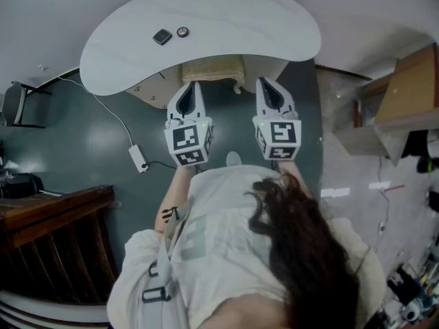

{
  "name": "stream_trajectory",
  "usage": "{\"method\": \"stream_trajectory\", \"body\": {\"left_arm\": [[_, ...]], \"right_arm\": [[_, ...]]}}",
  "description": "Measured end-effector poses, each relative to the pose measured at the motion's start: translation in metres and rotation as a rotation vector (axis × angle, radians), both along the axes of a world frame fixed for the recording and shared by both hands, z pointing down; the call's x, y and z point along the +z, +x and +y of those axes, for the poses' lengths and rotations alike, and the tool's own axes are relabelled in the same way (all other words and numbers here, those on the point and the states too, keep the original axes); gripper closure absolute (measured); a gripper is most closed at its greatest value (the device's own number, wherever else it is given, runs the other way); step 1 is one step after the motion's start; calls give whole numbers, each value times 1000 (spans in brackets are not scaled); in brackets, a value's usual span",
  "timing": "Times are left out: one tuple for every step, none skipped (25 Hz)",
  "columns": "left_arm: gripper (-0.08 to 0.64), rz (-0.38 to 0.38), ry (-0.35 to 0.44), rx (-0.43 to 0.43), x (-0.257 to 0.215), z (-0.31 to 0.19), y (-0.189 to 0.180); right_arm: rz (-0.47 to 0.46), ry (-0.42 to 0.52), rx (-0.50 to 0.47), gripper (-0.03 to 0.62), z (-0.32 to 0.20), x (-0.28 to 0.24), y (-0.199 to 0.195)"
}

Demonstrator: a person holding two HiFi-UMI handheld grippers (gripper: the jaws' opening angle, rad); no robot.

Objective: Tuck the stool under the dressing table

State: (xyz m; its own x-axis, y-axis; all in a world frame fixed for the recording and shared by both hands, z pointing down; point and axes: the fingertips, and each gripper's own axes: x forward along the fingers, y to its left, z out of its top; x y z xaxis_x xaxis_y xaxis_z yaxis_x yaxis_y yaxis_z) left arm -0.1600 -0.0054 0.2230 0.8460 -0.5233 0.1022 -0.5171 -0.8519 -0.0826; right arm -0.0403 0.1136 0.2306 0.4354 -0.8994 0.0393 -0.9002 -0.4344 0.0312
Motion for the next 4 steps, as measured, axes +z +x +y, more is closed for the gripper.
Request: {"method": "stream_trajectory", "body": {"left_arm": [[555, -2, -4, -1, 1, 1, -1], [555, -6, -7, -2, 3, 1, -2], [555, -10, -9, -2, 6, 0, -3], [555, -15, -12, -1, 8, 0, -4]], "right_arm": [[8, -5, 5, 588, 1, 1, 1], [14, -11, 9, 588, 2, 2, 3], [19, -16, 13, 588, 2, 3, 4], [23, -22, 16, 588, 2, 5, 5]]}}
